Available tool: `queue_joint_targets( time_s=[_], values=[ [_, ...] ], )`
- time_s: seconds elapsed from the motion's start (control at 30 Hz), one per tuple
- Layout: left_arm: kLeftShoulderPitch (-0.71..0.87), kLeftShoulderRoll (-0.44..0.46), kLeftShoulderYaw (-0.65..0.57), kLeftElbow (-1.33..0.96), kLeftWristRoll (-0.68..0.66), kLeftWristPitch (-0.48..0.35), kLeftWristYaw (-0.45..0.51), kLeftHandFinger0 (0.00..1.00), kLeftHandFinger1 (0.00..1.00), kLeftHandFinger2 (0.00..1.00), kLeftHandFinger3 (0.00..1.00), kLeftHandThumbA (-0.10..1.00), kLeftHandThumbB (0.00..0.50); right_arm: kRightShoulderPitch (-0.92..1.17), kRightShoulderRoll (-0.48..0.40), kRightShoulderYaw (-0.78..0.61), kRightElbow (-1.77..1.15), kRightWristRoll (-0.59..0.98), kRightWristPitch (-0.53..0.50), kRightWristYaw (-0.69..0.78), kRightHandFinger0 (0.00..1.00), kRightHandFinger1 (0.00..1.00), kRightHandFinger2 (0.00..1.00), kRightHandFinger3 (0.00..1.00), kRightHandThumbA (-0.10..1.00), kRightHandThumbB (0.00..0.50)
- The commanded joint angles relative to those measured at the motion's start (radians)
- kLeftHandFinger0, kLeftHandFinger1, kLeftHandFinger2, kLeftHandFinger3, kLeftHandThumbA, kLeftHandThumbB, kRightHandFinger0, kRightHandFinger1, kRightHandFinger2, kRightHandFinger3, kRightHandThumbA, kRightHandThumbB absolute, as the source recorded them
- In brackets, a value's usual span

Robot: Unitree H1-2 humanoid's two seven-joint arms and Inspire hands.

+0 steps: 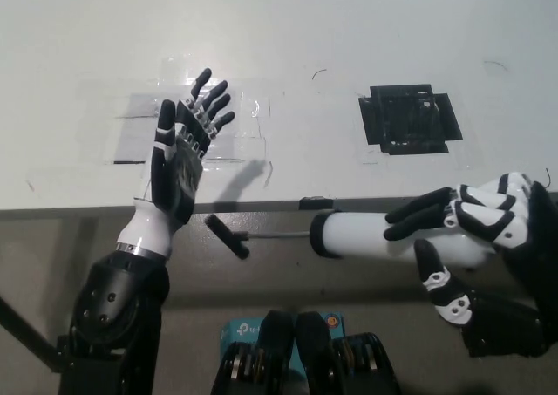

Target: The robot uses right hand to pick up a small white air pumper and uses its left hand to compress it, and then puts it on the desk

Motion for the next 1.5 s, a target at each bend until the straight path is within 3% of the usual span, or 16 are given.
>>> queue_joint_targets(
  time_s=[0.0,0.13,0.2,0.4,0.67,0.83,1.2,1.33,1.47],
  values=[
    [-0.035,-0.002,0.001,0.012,-0.056,-0.015,-0.05,1.0,1.0,1.0,1.0,1.0,0.224,-0.049,0.016,-0.026,-0.042,0.026,-0.015,-0.01,0.0,0.06,0.5,0.54,-0.1,0.13],
    [-0.007,-0.002,0.002,0.015,-0.086,-0.005,-0.07,1.0,1.0,1.0,1.0,1.0,0.246,-0.067,0.024,-0.035,-0.051,0.033,-0.015,-0.008,0.0,0.0,0.45,0.48,-0.1,0.127],
    [0.007,0.004,0.003,0.025,-0.11,-0.016,-0.096,1.0,1.0,1.0,1.0,1.0,0.227,-0.073,0.024,-0.041,-0.056,0.041,-0.011,-0.006,0.0,0.0,0.45,0.48,-0.1,0.132],
    [0.051,-0.002,0.018,0.014,-0.205,0.03,-0.139,1.0,1.0,1.0,1.0,1.0,0.235,-0.094,0.041,-0.066,-0.065,0.049,-0.007,-0.025,0.0,0.0,0.42,0.47,-0.1,0.111],
    [0.092,-0.011,-0.008,-0.029,-0.215,0.023,-0.162,1.0,1.0,1.0,1.0,1.0,0.244,-0.118,0.11,-0.068,-0.043,0.022,-0.023,-0.035,0.0,0.0,0.42,0.5,-0.1,0.111],
    [0.126,-0.019,-0.014,-0.049,-0.219,0.029,-0.158,1.0,1.0,1.0,1.0,1.0,0.238,-0.111,0.159,-0.081,-0.032,0.003,-0.031,-0.049,0.0,0.03,0.47,0.56,-0.1,0.114],
    [0.168,-0.061,-0.026,-0.106,-0.227,0.042,-0.14,1.0,1.0,1.0,1.0,1.0,0.229,-0.092,0.253,-0.117,0.02,-0.006,-0.094,-0.118,0.0,0.06,0.53,0.59,-0.1,0.116],
    [0.198,-0.078,-0.032,-0.129,-0.245,0.074,-0.138,1.0,1.0,1.0,1.0,1.0,0.24,-0.083,0.279,-0.127,0.029,-0.018,-0.108,-0.136,0.0,0.05,0.52,0.6,-0.1,0.115],
    [0.231,-0.124,-0.033,-0.124,-0.266,0.118,-0.115,1.0,1.0,1.0,1.0,1.0,0.212,-0.087,0.305,-0.136,0.031,-0.025,-0.107,-0.153,0.0,0.01,0.48,0.59,-0.1,0.124]
  ],
)
